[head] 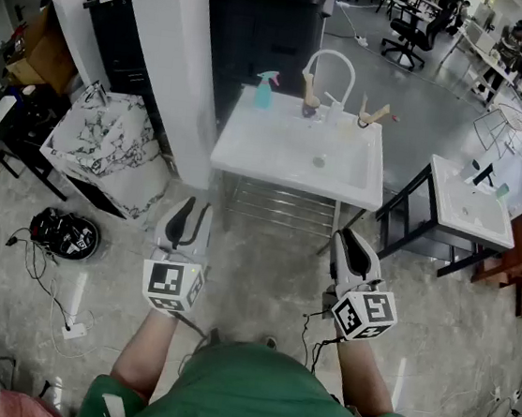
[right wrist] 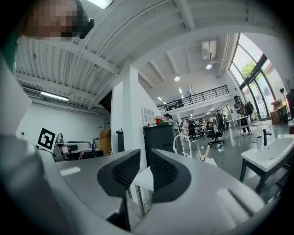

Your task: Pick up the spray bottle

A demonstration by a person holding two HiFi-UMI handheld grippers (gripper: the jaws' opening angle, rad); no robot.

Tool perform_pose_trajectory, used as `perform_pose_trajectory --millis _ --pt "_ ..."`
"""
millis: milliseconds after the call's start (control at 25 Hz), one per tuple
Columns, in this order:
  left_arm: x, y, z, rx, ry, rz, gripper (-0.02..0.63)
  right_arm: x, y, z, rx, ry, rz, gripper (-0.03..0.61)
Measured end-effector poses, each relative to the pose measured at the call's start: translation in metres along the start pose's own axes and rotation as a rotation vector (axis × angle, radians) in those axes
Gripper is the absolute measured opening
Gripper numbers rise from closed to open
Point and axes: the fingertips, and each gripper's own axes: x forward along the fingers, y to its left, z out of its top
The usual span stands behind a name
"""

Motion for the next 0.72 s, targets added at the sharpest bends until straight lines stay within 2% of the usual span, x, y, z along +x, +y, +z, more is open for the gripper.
perform_pose_trajectory --millis 360,560,720 --pt "0.004 -0.028 0.006 -0.005 -0.001 0.032 0.117 -0.015 -0.026 0.007 0.011 -0.019 0.033 0.067" --pt "0.007 -0.042 0.012 -0.016 -0.028 0.054 0.120 -0.022 -0.051 0.008 0.033 -0.022 0.014 0.067" --pt "0.009 -0.043 0.008 -0.030 -0.022 0.092 0.154 -0.024 -0.070 0.003 0.022 -0.018 0.007 0.069"
